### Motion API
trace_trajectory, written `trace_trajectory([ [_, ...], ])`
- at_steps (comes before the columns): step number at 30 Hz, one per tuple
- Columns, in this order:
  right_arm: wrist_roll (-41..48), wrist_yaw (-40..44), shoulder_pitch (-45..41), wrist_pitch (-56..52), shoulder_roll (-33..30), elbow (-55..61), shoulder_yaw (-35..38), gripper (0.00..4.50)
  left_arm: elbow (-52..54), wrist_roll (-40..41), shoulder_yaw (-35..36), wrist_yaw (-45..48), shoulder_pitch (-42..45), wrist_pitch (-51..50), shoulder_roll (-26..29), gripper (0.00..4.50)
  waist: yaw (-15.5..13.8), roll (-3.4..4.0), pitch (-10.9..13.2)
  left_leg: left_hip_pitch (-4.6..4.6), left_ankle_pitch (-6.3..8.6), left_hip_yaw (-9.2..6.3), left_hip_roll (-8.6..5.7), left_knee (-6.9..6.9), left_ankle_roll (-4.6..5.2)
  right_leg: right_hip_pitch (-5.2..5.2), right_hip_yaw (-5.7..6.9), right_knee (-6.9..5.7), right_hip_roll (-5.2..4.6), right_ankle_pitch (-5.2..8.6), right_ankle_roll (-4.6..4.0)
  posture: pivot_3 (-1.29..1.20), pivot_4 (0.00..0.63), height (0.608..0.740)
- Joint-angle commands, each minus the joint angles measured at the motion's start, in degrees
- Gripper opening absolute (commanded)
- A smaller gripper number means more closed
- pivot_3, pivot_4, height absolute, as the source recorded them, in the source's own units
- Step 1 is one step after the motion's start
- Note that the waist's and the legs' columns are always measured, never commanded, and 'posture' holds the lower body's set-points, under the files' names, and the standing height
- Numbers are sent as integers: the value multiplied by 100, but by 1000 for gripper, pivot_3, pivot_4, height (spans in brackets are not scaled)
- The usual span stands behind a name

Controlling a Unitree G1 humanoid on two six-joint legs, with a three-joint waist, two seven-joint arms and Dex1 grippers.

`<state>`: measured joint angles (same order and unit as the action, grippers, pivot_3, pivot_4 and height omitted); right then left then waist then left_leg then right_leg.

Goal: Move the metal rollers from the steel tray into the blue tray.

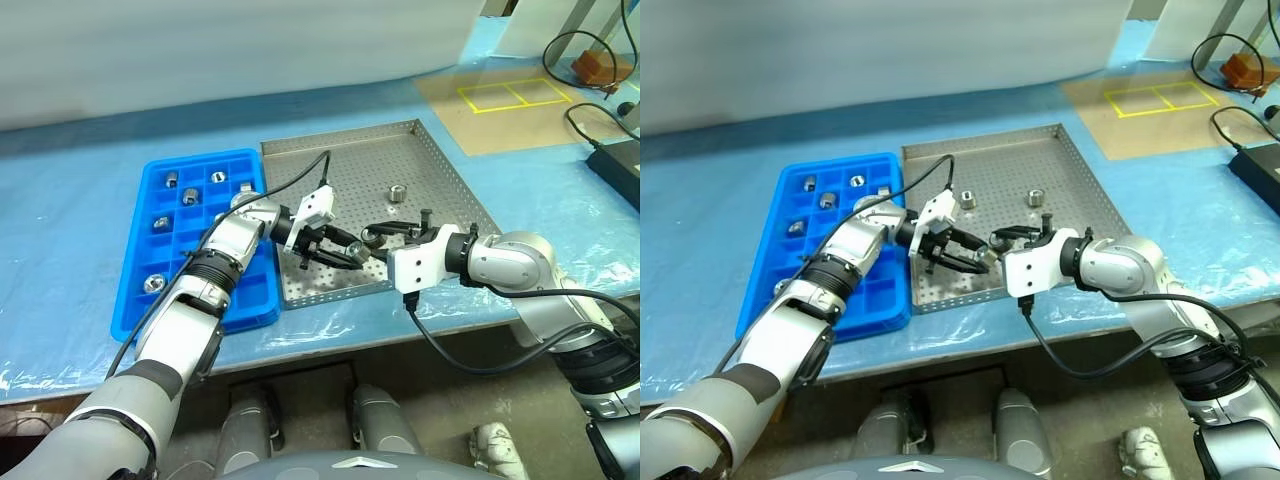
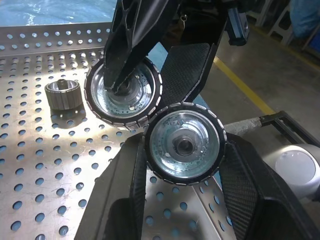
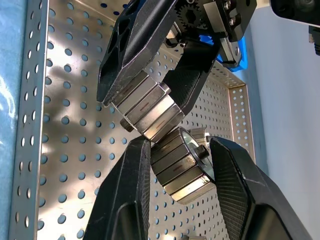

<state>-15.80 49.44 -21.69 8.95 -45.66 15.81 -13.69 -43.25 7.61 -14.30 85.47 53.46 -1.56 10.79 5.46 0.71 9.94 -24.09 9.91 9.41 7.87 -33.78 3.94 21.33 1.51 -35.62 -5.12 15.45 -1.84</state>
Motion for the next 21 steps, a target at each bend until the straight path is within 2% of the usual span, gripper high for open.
trace_trajectory([
  [1,91,-107,-118,105,125,182,109,1411,151,1,5,-77,80,57,-69,1707,-1,0,0,-1,0,0,0,0,0,0,0,0,0,0,0,-438,150,740],
  [7,412,-9,-91,-417,253,170,279,1411,165,-13,11,-148,69,46,-71,1707,0,-2,1,-1,1,1,0,-1,1,1,0,0,0,0,0,-435,150,740],
  [9,773,147,-16,-1011,331,243,413,1411,170,-14,10,-179,68,28,-78,1707,-2,-2,1,-1,1,1,0,-1,1,1,0,0,0,0,0,-431,150,740],
  [12,2120,735,245,-2740,387,779,750,1411,173,-36,2,-226,50,47,-66,1707,-42,-3,2,-2,2,0,-1,-1,3,-1,0,2,-1,0,0,-425,150,740],
  [15,3008,759,89,-4017,528,1078,1083,1409,202,-49,5,-249,19,49,-39,1707,-42,-6,4,-3,4,0,-1,-1,7,-4,0,9,-1,0,-1,-417,150,740],
  [19,3539,601,-144,-5056,570,1093,1347,1402,287,-31,15,-288,-18,-1,3,1707,-49,-6,4,3,3,1,1,0,5,-1,-1,0,0,0,-1,-417,150,740],
  [21,3611,543,-199,-5178,550,1000,1408,1402,330,-26,19,-304,-40,-30,20,1707,-54,-6,4,6,2,1,2,2,2,0,-1,-2,0,0,-1,-417,150,740],
])
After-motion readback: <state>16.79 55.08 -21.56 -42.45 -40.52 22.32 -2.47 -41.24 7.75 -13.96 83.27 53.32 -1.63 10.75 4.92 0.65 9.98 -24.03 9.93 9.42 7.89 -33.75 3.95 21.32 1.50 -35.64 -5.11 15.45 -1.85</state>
